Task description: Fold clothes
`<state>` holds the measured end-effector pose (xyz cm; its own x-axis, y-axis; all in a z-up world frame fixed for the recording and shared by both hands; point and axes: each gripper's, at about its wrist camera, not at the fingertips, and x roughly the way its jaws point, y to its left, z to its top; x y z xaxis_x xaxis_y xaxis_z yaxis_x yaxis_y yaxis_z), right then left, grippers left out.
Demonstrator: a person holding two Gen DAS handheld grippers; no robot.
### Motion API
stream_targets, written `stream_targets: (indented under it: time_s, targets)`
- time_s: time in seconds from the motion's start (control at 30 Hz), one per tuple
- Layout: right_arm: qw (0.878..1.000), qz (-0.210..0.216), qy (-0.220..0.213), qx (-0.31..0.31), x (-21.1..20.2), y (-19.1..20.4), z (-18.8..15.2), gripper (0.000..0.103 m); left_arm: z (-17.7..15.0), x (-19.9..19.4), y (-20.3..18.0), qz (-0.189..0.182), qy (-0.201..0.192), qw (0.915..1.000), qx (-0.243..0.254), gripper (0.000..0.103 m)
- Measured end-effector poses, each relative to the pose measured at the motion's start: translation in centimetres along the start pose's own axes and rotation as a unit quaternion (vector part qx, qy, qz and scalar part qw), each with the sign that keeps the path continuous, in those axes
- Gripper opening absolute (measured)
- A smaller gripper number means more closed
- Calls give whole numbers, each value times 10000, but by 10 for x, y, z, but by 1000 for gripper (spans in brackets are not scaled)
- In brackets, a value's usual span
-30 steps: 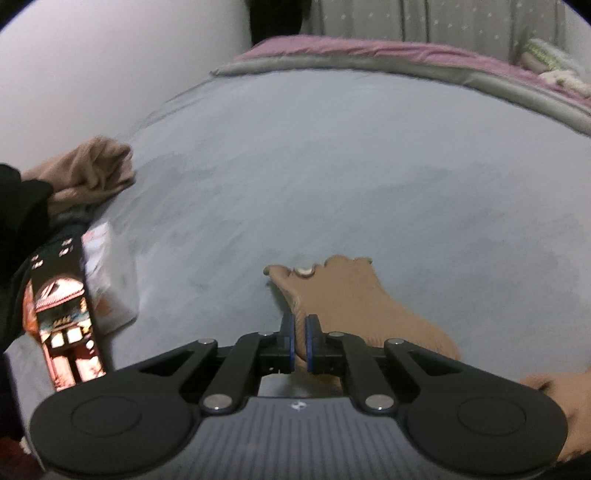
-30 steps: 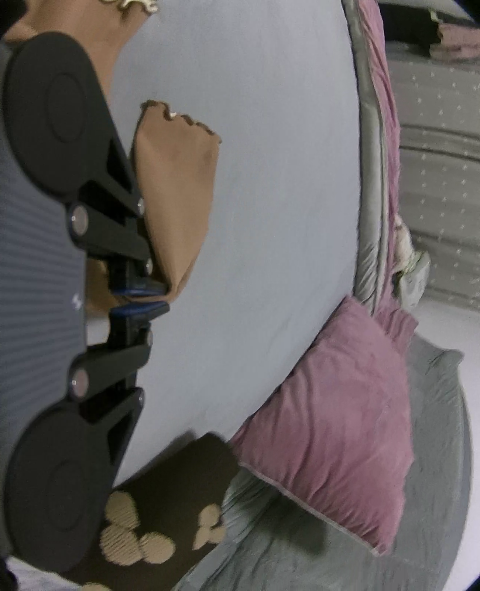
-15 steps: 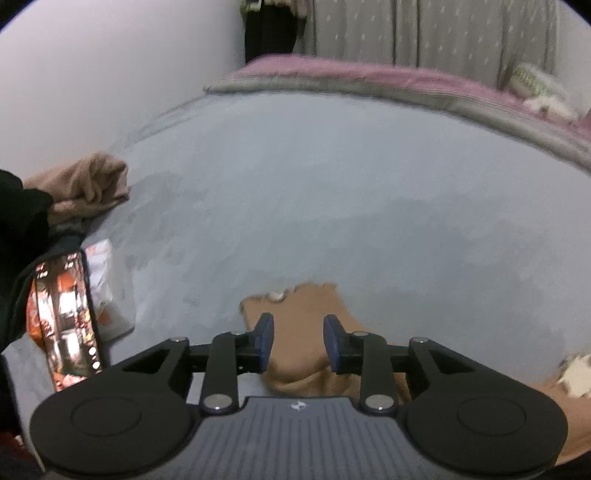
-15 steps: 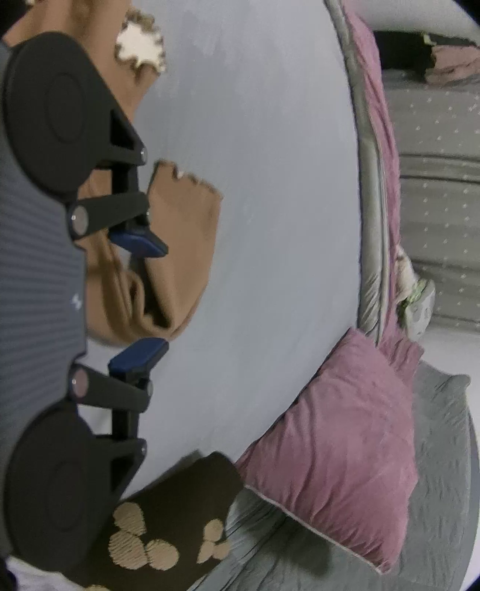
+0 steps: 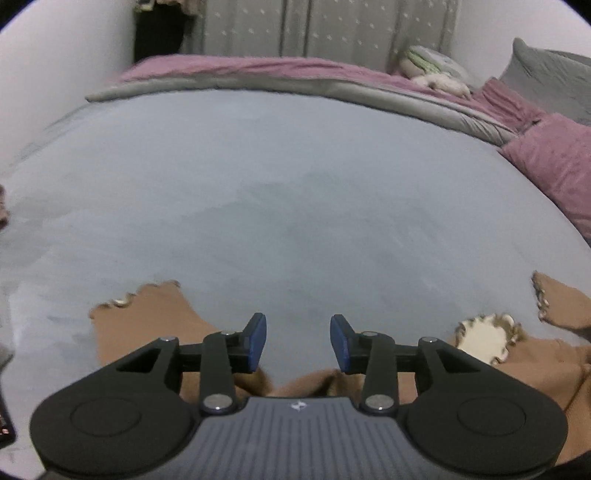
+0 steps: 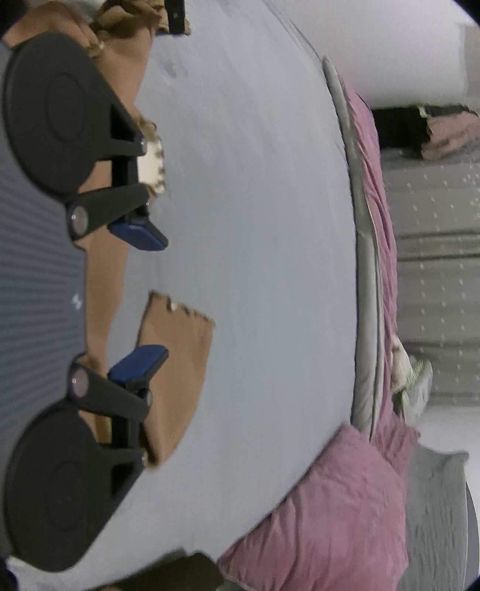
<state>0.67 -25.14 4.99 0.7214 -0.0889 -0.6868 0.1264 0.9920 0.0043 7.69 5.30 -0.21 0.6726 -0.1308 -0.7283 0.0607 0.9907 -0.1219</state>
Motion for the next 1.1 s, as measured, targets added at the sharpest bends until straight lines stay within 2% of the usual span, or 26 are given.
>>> stream_targets:
  time_s: [0.3,0.57,0.7,0.87,1.1]
  targets:
    - [9981,290,288,-459,30,38,-1,66,8,33,-1,103,179,9998,79,38]
    - [9967,258,456,-615,53,47,-1,68,24,49,-7,206,178,9990,360,38]
    - [9938,389,674,-794,60,47,-3,69,25,60,-18,25,557,9957,733,38]
    - [9862,533,839,-1322,55,53,-13,73,14,55,-36,-208,785,9881,1305,38]
    - [9767,755,933,-1778,41,55,-27,73,5,24,-37,-403,832,9867,1338,38]
